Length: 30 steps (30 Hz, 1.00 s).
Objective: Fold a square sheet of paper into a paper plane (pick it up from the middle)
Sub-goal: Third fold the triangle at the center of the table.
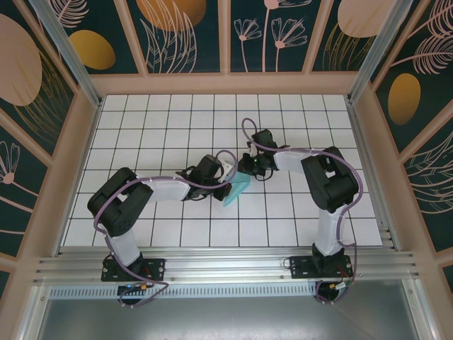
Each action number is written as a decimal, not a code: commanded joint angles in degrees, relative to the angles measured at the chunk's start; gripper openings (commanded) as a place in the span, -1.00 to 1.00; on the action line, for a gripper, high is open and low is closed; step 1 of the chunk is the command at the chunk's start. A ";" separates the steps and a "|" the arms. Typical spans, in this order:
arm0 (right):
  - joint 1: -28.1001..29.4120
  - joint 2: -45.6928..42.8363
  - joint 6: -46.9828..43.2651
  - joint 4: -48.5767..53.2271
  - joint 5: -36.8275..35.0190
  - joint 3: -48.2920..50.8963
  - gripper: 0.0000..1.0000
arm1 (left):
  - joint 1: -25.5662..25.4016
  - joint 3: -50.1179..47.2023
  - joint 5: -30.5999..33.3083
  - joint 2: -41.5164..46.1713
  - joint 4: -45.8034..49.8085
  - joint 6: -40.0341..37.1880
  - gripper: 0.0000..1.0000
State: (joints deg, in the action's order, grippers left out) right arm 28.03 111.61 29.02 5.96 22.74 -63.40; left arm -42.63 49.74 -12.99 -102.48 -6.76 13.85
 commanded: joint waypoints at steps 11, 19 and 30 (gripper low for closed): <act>0.97 2.73 1.20 3.59 -3.33 1.23 -0.77 | 0.38 -0.49 0.49 -0.98 0.57 1.80 -0.87; 1.02 2.73 1.92 3.10 -3.58 1.78 -0.77 | 0.44 -0.78 2.59 -0.35 0.70 2.45 -0.88; 1.06 2.74 2.02 3.10 -3.71 1.78 -0.77 | 0.40 -0.77 0.86 -1.34 0.60 2.06 -0.85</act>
State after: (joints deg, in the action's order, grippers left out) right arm 28.14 111.61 30.55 5.89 22.35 -63.37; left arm -42.63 49.54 -11.55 -102.69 -6.76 15.38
